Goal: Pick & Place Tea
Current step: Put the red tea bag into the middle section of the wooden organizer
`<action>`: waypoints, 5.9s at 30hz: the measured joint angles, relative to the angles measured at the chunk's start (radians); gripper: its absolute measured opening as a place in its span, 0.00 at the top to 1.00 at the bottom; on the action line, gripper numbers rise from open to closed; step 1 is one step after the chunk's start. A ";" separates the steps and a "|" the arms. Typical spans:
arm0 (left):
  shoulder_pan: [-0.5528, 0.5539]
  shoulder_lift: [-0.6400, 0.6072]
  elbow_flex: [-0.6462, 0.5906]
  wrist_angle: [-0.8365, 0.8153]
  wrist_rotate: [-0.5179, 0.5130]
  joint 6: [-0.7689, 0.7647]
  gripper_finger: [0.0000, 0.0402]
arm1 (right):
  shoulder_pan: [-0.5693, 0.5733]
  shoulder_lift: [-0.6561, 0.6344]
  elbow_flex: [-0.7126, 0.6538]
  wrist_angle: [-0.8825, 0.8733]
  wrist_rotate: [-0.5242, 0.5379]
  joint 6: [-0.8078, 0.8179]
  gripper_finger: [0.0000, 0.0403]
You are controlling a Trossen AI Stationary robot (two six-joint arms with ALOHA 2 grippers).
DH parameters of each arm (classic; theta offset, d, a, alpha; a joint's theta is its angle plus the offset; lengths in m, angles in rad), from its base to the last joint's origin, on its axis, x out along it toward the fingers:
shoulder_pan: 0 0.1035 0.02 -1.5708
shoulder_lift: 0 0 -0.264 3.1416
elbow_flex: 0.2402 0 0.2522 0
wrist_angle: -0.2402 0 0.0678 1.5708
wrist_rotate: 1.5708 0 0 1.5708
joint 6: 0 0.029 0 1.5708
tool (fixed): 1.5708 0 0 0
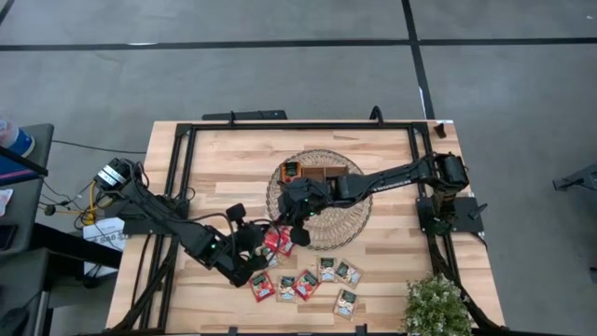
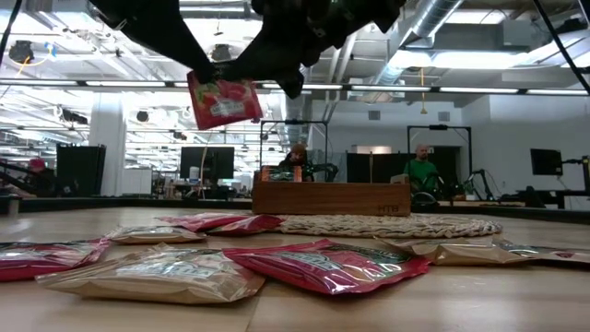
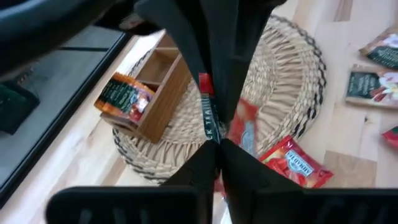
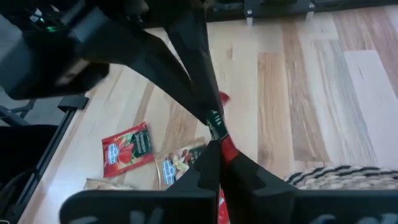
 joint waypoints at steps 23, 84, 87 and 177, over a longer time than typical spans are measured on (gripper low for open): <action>-0.096 -0.084 0.071 -0.154 0.010 -0.081 0.55 | -0.006 -0.213 -0.038 -0.210 0.227 -0.035 1.00; 0.439 -0.666 -0.556 0.684 0.735 0.381 0.60 | -0.407 -0.261 -0.444 -0.076 0.106 -0.081 1.00; 0.439 -0.666 -0.556 0.683 0.735 0.377 0.60 | -0.407 -0.261 -0.444 -0.086 0.108 -0.080 1.00; 0.438 -0.666 -0.555 0.654 0.738 0.348 0.60 | -0.438 -0.072 -0.110 -0.425 0.133 -0.385 1.00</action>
